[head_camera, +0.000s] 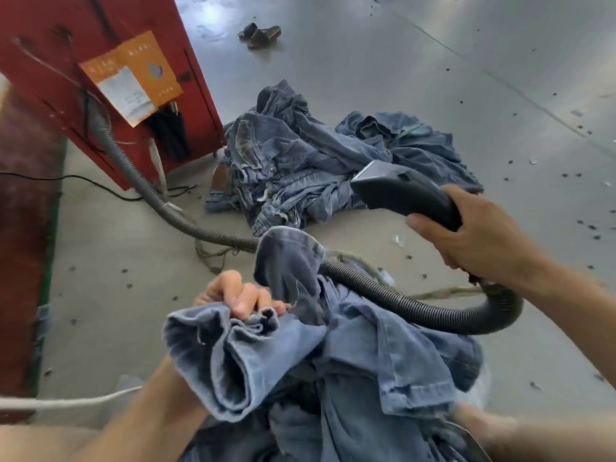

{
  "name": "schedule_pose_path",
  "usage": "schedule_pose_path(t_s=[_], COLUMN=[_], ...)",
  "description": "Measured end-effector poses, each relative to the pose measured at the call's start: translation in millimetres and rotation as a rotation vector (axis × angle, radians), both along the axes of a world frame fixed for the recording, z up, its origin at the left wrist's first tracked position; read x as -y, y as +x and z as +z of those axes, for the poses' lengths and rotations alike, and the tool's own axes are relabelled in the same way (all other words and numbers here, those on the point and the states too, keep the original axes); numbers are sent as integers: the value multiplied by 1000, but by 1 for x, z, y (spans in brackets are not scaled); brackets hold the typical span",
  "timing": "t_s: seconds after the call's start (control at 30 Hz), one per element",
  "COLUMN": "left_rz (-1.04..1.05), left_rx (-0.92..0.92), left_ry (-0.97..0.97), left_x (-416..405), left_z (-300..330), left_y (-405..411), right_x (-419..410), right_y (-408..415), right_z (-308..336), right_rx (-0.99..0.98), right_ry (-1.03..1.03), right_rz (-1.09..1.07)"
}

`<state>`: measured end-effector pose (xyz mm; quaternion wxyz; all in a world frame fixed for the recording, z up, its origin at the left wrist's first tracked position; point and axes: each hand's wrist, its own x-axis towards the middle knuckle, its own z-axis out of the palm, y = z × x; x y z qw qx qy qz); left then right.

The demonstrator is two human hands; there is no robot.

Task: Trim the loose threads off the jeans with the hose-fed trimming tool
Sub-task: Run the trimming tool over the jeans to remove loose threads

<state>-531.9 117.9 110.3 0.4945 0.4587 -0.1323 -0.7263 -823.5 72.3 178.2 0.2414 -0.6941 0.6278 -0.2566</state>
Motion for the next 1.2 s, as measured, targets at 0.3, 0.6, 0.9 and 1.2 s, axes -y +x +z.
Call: schedule_pose_path(t_s=[0.3, 0.6, 0.9, 1.2], left_rz=[-400, -338, -288, -301], left_rx=[497, 475, 433, 190], left_ry=[-249, 130, 97, 41], left_x=[-38, -64, -54, -49], left_z=[-33, -27, -13, -20], left_y=[49, 40, 47, 52], right_x=[-16, -12, -2, -5], right_y=[52, 55, 50, 49], right_z=[-23, -16, 10, 2], right_rx=[-261, -282, -310, -368], right_ry=[157, 173, 97, 271], right_rz=[312, 318, 359, 706])
